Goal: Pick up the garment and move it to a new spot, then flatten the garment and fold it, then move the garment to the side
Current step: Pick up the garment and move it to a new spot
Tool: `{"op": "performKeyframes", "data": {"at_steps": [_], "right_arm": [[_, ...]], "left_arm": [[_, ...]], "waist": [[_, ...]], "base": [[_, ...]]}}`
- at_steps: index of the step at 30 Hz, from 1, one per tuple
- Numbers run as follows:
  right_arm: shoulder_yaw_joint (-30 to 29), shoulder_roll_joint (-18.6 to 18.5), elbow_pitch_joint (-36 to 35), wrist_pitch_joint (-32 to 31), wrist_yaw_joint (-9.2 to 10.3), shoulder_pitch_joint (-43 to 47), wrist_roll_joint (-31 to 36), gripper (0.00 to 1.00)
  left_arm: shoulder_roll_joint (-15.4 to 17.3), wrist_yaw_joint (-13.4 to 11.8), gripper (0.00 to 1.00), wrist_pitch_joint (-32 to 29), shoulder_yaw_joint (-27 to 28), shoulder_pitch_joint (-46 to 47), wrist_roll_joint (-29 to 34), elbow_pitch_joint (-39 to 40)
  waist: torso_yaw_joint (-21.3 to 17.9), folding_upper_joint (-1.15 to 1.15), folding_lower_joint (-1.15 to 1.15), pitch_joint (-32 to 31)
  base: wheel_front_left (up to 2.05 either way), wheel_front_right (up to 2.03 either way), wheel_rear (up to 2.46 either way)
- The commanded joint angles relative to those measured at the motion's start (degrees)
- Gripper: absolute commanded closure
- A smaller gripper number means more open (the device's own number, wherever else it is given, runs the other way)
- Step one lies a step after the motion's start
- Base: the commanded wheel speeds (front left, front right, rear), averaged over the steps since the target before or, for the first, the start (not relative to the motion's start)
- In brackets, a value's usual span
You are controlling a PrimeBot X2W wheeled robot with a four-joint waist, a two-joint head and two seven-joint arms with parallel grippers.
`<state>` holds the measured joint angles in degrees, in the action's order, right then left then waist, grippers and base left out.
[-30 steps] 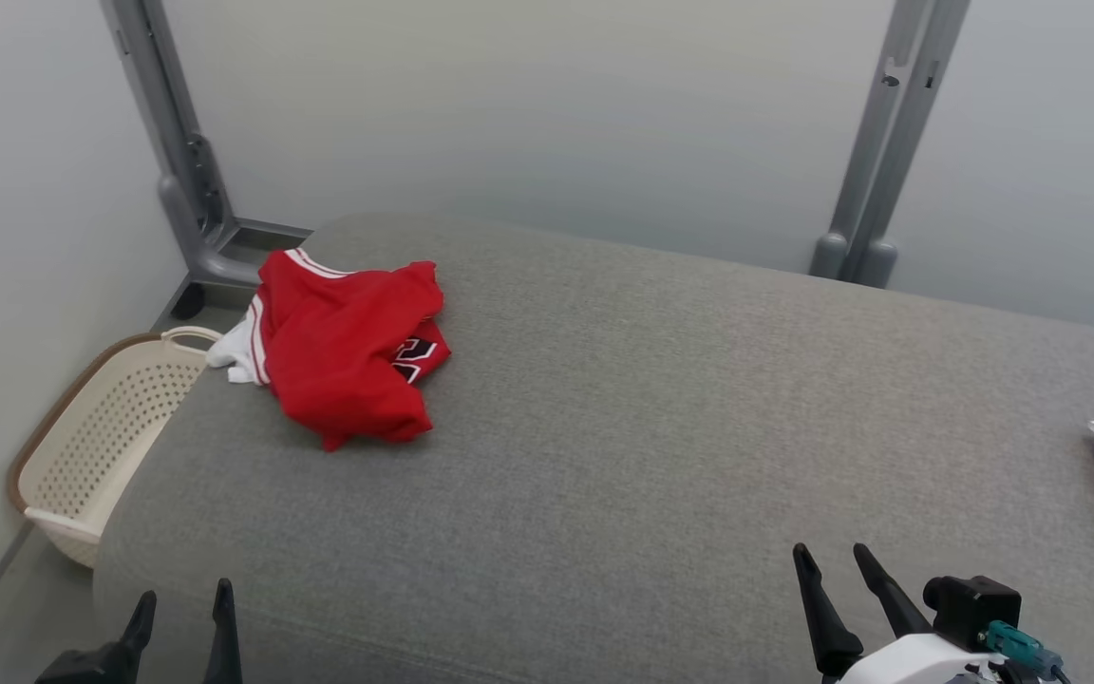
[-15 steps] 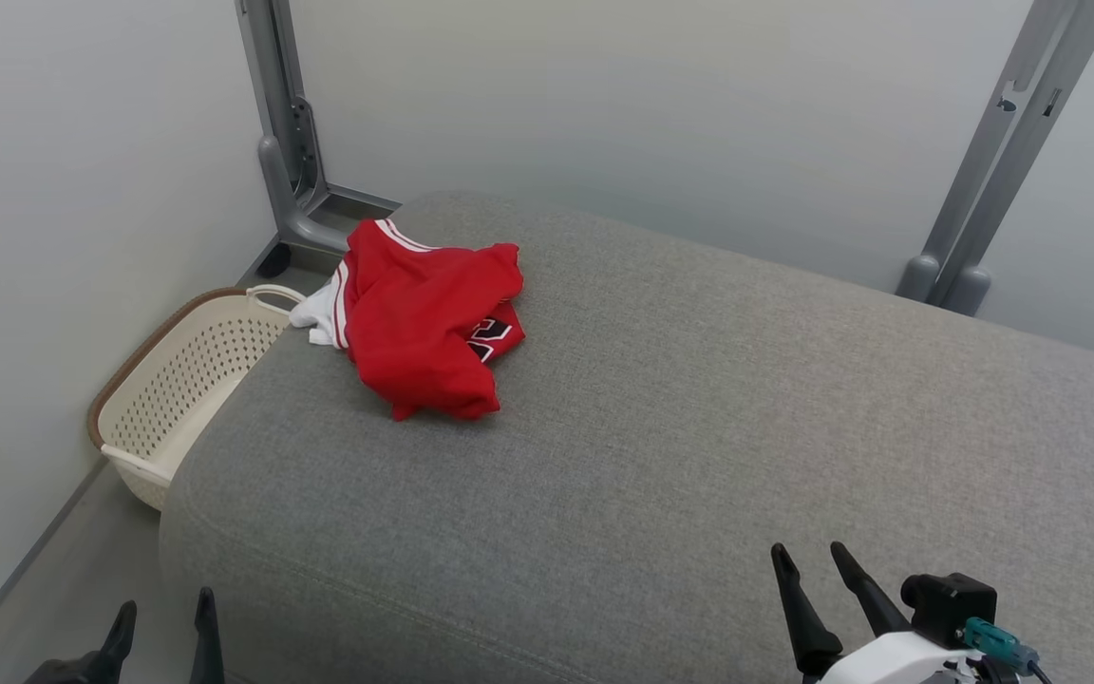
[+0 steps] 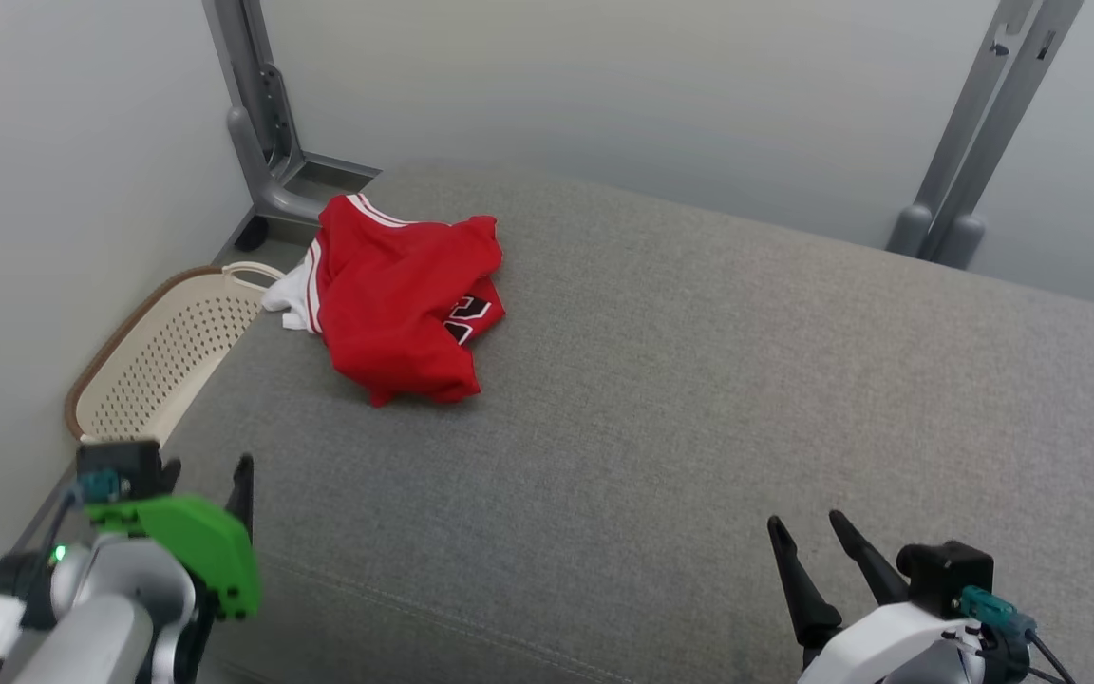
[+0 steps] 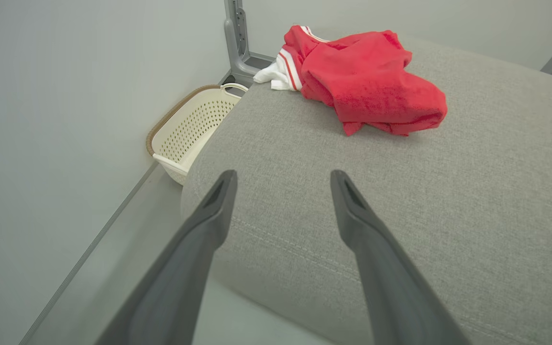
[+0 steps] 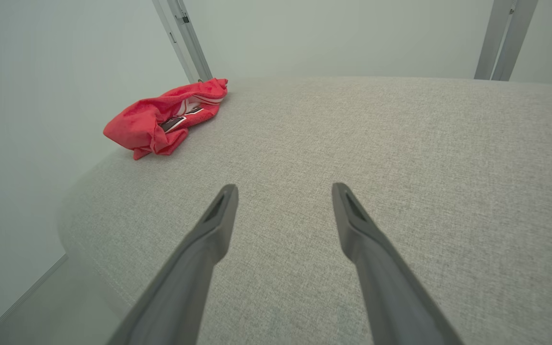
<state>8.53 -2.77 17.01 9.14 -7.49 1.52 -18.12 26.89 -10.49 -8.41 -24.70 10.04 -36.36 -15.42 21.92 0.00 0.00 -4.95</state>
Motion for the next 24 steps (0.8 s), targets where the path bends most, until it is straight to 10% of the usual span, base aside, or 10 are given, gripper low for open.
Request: {"op": "performKeyframes", "data": {"at_steps": [1, 14, 24], "right_arm": [[-0.35, -0.21, -1.36, -0.78, 0.0, -0.98, 1.04, 0.0], [0.7, -0.21, -14.7, -9.24, 0.0, -4.14, 9.37, 0.0], [2.66, -0.2, -20.76, -12.54, 0.0, -5.12, 12.08, 0.0]], "left_arm": [[-0.92, 0.68, 0.0, -1.37, -0.31, 4.42, -0.49, -1.36], [-7.9, 3.08, 0.0, -11.75, -0.36, 32.53, -2.78, -22.06], [-6.08, 6.45, 0.0, -19.86, -2.54, 45.98, -1.35, -30.64]], "waist": [[-2.03, 0.0, 0.0, 3.3], [-9.66, 0.0, 0.0, 17.84], [-14.93, 0.0, 0.0, 26.2]], "base": [[0.0, 0.0, 0.0], [0.0, 0.0, 0.0], [0.0, 0.0, 0.0]]}}
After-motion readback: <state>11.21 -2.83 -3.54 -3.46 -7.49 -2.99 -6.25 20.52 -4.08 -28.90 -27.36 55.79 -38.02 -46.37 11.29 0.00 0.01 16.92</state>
